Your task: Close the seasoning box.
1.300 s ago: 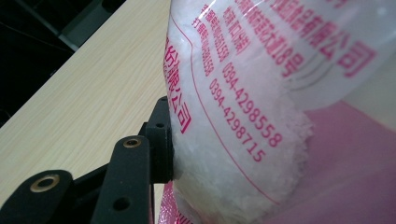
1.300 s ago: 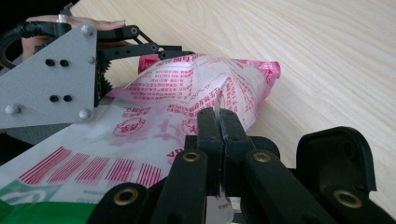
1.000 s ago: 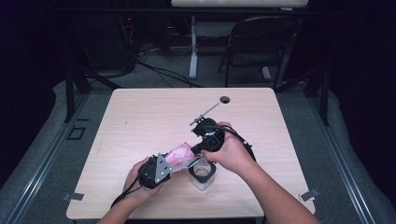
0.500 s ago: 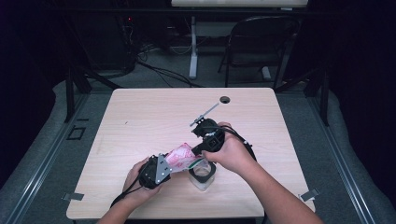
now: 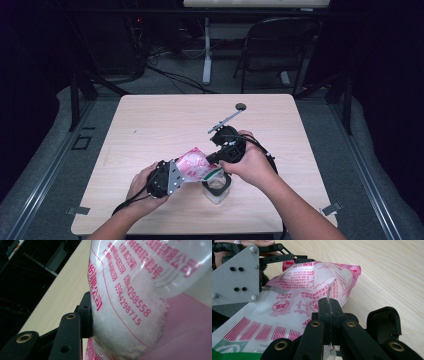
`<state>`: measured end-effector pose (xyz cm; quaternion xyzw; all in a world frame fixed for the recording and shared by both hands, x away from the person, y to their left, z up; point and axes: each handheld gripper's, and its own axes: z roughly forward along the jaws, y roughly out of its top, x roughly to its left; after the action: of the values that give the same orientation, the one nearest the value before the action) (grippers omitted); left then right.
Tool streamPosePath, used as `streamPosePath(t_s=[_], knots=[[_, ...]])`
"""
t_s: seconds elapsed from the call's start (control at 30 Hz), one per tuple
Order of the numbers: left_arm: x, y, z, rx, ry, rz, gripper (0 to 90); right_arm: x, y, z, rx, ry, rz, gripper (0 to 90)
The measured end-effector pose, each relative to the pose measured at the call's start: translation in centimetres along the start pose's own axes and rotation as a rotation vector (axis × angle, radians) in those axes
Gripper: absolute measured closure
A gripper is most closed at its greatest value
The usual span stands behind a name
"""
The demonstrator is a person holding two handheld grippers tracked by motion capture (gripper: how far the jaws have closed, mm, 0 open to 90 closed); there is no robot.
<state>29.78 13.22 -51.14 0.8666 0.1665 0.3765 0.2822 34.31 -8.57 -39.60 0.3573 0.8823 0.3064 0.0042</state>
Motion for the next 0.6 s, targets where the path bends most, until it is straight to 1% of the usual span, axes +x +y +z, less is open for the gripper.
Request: streamPosePath(t_s=[0.07, 0.1, 0.17, 0.2, 0.23, 0.27, 0.37, 0.47, 0.53, 0.6], knots=[[0.4, 0.3, -0.2, 0.009, 0.005, 0.022, 56.9, 0.0, -0.1, -0.2, -0.019, 0.004, 0.003, 90.0], [0.6, 0.5, -0.3, 0.014, 0.004, 0.030, 56.9, 0.0, -0.1, -0.4, -0.022, 0.000, -0.002, 90.0], [0.7, 0.7, -0.4, 0.015, 0.014, 0.041, 57.0, 0.1, -0.2, -0.5, -0.041, -0.001, 0.001, 90.0], [0.8, 0.8, -0.4, 0.017, 0.014, 0.047, 57.0, 0.0, -0.2, -0.6, -0.038, -0.004, -0.006, 90.0], [1.0, 0.9, -0.5, 0.022, 0.008, 0.053, 57.0, 0.0, -0.2, -0.6, -0.045, -0.003, -0.003, 90.0], [1.0, 1.0, -0.5, 0.020, 0.010, 0.057, 57.0, 0.0, -0.3, -0.7, -0.048, -0.004, -0.002, 90.0], [1.1, 1.2, -0.5, 0.030, 0.018, 0.084, 57.0, 0.0, -0.4, -0.7, -0.053, -0.011, -0.004, 90.0], [1.0, 1.4, -0.5, 0.030, 0.035, 0.102, 57.0, -0.1, -0.6, -0.8, -0.059, -0.007, -0.003, 90.0], [1.1, 1.5, -0.6, 0.033, 0.038, 0.112, 57.0, -0.1, -0.7, -0.8, -0.068, -0.010, -0.001, 90.0], [1.2, 1.7, -0.7, 0.038, 0.046, 0.132, 57.0, -0.1, -0.8, -0.9, -0.073, -0.009, -0.002, 90.0]])
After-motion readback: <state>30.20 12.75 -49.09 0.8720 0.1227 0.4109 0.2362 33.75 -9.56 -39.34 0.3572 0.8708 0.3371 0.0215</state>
